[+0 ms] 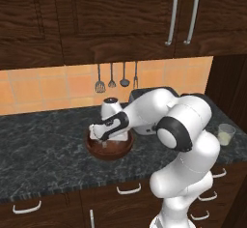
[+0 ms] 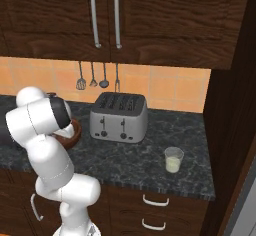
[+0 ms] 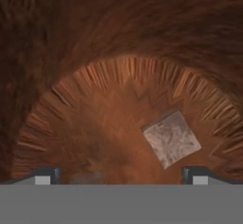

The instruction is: Grab a lemon wedge from the fridge and one ice cube from the ice bowl, and put them in the glass of lemonade.

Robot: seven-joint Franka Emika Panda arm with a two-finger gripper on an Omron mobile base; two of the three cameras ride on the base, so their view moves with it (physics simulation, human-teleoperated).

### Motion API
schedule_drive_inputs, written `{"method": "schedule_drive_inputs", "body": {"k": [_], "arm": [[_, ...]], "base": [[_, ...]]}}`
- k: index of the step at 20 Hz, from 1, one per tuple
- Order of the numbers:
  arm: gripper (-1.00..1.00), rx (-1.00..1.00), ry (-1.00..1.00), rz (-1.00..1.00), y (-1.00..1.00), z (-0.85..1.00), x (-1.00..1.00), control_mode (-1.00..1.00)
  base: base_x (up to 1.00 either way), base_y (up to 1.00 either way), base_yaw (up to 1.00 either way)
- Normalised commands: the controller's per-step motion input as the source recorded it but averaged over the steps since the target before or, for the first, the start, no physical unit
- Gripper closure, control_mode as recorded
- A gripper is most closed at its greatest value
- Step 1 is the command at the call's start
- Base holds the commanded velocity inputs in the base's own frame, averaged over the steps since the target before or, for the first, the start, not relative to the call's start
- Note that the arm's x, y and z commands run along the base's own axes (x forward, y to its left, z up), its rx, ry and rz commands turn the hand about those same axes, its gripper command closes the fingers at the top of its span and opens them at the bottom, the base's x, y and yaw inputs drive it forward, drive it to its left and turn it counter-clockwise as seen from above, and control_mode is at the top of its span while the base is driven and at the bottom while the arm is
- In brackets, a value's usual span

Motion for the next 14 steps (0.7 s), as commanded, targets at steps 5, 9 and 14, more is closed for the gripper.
{"method": "schedule_drive_inputs", "body": {"k": [5,9,14], "arm": [[-1.0,0.0,0.09,-0.02,-0.27,-0.03,-0.02,-1.0],[-1.0,-0.01,0.16,0.0,-0.09,0.04,0.0,-1.0],[-1.0,-0.03,0.08,0.08,0.32,0.0,0.01,-1.0]], "base": [[0.0,0.0,0.0],[0.0,0.0,0.0],[0.0,0.0,0.0]]}}
